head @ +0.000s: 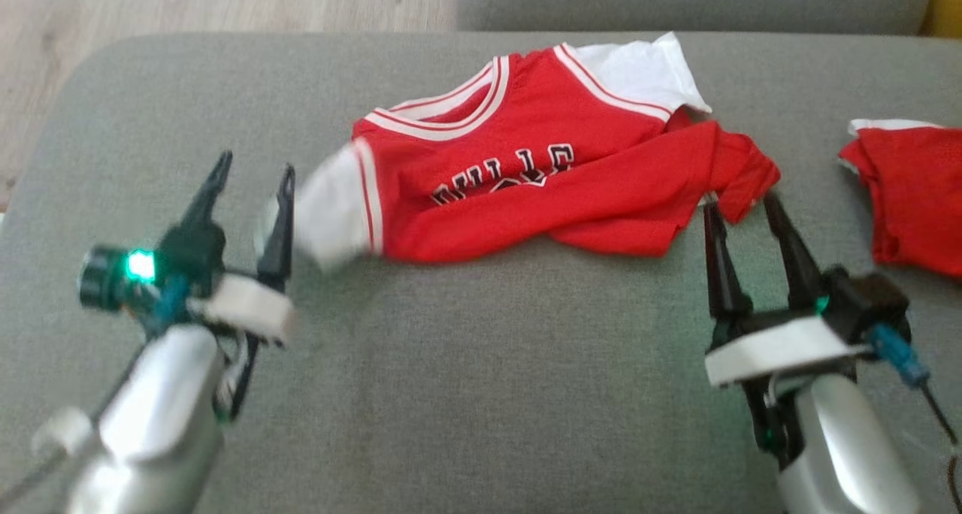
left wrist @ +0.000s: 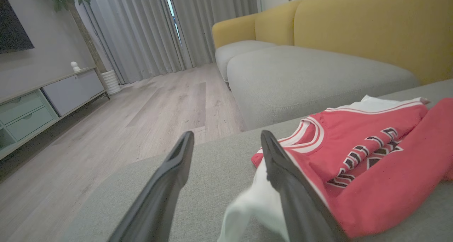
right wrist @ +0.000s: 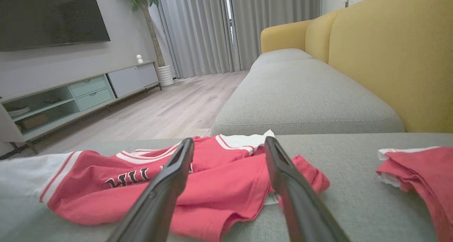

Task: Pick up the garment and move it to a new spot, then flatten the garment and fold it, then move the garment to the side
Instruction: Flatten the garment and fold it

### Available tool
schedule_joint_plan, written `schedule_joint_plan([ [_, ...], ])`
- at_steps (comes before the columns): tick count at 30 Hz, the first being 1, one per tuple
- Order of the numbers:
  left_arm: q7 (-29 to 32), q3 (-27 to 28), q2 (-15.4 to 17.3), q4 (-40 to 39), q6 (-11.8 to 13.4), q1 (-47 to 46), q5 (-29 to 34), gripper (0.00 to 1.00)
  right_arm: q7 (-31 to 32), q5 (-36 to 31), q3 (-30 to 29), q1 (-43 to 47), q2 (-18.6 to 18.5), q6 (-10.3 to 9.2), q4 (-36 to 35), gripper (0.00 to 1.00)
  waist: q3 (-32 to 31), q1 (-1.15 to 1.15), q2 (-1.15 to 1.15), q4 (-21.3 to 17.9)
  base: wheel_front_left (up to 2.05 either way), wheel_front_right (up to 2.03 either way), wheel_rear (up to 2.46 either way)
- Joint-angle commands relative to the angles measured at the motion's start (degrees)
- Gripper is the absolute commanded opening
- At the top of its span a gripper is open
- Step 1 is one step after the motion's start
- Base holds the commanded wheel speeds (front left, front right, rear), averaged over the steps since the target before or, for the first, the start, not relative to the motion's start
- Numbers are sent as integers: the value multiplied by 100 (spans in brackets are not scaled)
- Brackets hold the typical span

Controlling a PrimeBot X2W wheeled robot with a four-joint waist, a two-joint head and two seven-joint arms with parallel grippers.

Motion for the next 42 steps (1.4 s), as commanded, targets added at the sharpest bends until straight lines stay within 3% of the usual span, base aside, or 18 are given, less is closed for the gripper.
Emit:
schedule_joint_plan([
  [1,-52,314,195,-339,111,159,24,100,-62,-52,95,23,25,-5,-190,100,-72,0,0,3,0,0,0],
  [7,-53,849,-43,-1399,573,1283,127,100,-62,-11,-6,350,25,-5,-225,100,-214,0,0,31,0,0,0],
  [11,-53,1184,-369,-1933,661,1814,149,100,-62,-5,-41,492,25,-5,-177,100,-246,0,0,46,0,0,0],
  [21,-53,1487,-762,-2068,292,1975,466,100,247,-63,-14,205,25,-5,374,100,0,0,0,250,0,0,0],
  [27,-53,1567,-993,-1883,82,1870,620,100,607,120,149,-291,25,-5,1171,100,229,0,0,466,0,0,0],
  [35,-53,1748,-1217,-1701,-143,1780,791,100,564,387,366,-979,25,-5,2204,100,377,0,0,635,0,0,0],
  [36,-53,1775,-1235,-1689,-163,1775,813,100,531,382,401,-1051,25,-5,2307,90,383,0,0,637,0,0,0],
  [37,-53,1804,-1253,-1679,-181,1773,835,100,484,393,442,-1116,25,-5,2392,50,388,0,0,635,0,0,0],
  [38,-53,1804,-1253,-1679,-181,1773,835,100,484,393,442,-1116,25,-5,2392,50,388,0,0,635,0,0,0],
  [39,-53,1834,-1270,-1669,-196,1774,854,100,428,403,503,-1174,25,-5,2459,13,390,0,0,625,0,0,0],
  [40,-53,1870,-1286,-1661,-209,1777,871,100,367,396,571,-1228,25,-5,2517,0,386,0,0,603,0,0,0],
  [42,-53,1933,-1317,-1642,-236,1796,903,100,263,397,687,-1315,25,-5,2616,0,363,0,0,540,0,0,0],
])
